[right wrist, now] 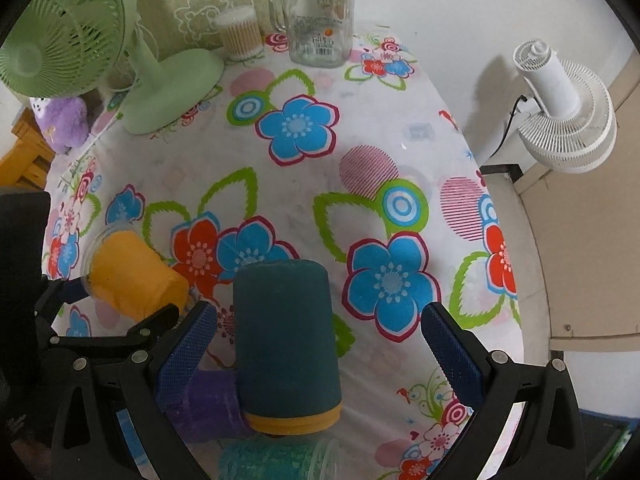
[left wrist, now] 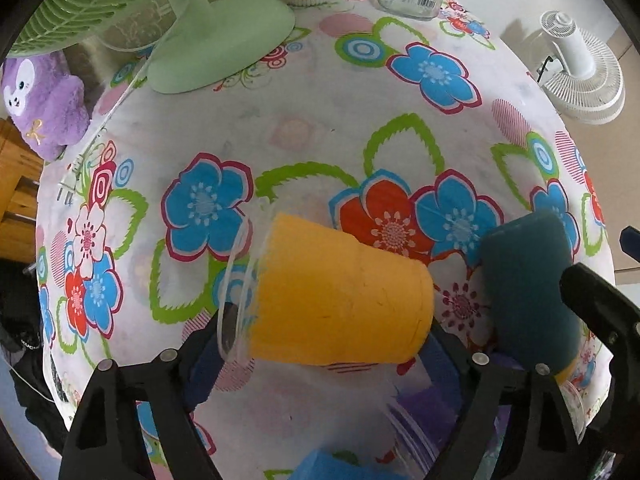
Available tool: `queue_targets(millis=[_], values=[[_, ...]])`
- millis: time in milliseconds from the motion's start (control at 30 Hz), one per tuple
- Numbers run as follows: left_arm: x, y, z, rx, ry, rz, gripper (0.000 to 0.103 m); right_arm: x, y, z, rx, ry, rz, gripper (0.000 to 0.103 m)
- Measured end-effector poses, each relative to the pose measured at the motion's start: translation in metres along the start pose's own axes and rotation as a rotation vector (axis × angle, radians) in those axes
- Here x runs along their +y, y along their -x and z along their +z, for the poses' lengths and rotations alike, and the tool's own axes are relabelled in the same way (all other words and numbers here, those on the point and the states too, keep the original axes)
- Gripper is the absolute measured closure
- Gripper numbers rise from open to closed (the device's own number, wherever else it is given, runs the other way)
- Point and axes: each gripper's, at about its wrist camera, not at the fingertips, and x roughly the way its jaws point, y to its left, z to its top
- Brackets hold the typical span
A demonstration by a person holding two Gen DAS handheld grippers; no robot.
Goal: Flip cup upside down
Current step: 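Move the left tool to the orange cup and close its fingers around it, then lift the orange cup with the left tool and carry it toward the right tool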
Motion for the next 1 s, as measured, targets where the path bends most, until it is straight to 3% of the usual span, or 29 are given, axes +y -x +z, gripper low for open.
queue_targets(millis=[233, 433, 667, 1000], values=[[0.001, 0.013, -0.001, -0.055, 0.000, 0.037, 0.017, 0.005, 0.000, -0.001, 0.008, 0.013, 0.000, 0.000], [0.028, 0.038, -0.015, -0.098, 0.063, 0.069, 0.017, 0.024, 0.013, -0.002, -0.013, 0.056, 0.019, 0.000], [0.061, 0.068, -0.055, -0.133, 0.166, 0.106, 0.017, 0.066, 0.037, -0.007, -0.047, 0.147, 0.066, 0.000], [0.112, 0.089, -0.126, -0.125, 0.357, 0.140, 0.017, 0.134, 0.059, -0.035, -0.059, 0.283, 0.139, 0.000]])
